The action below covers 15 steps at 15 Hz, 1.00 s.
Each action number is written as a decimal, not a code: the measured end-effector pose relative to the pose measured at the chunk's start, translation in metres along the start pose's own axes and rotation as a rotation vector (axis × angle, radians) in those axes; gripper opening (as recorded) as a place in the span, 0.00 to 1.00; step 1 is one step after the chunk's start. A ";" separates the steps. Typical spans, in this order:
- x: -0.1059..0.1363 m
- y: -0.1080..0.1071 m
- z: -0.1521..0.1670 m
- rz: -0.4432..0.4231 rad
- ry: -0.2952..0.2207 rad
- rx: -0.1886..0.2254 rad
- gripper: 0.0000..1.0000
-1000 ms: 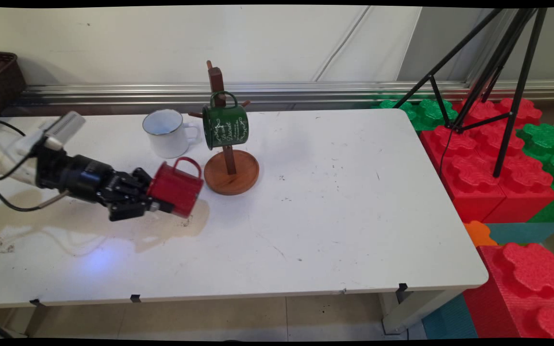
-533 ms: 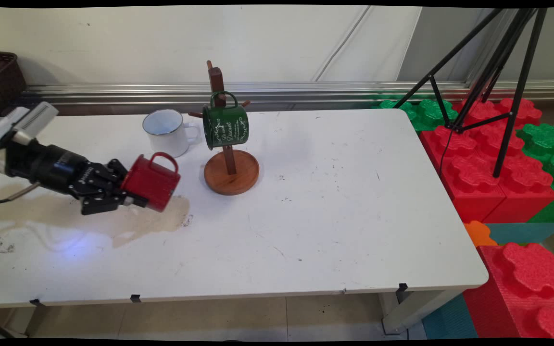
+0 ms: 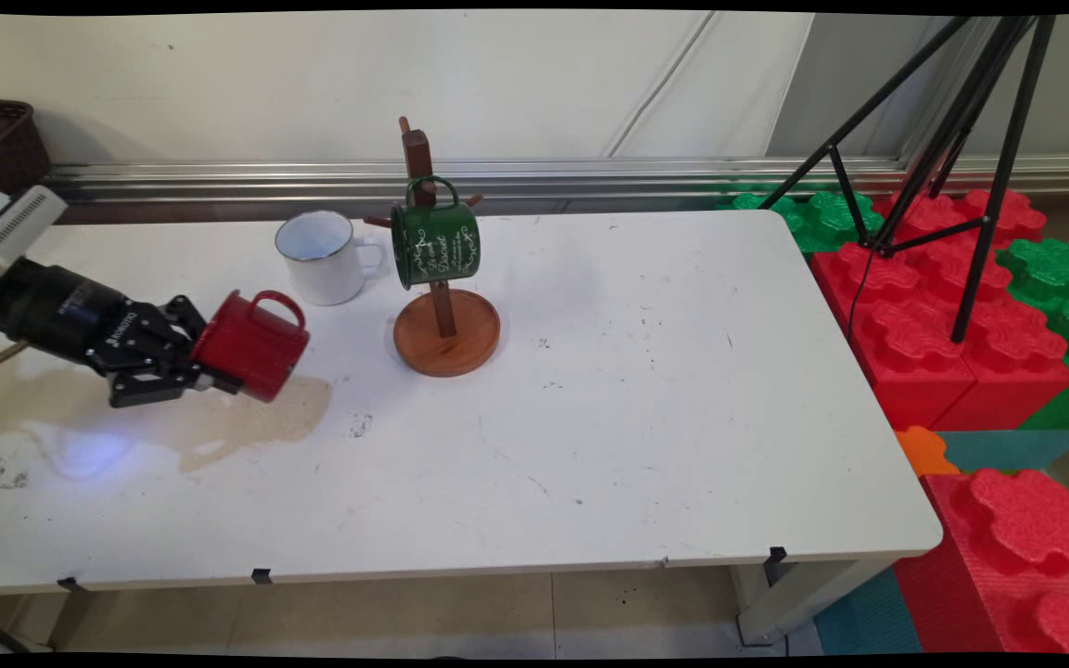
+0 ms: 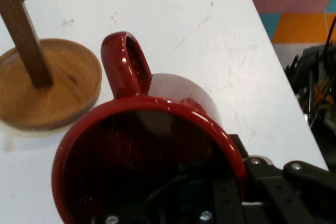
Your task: Place the picked object on the table
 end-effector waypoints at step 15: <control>-0.012 0.001 -0.031 0.144 -0.263 0.029 0.00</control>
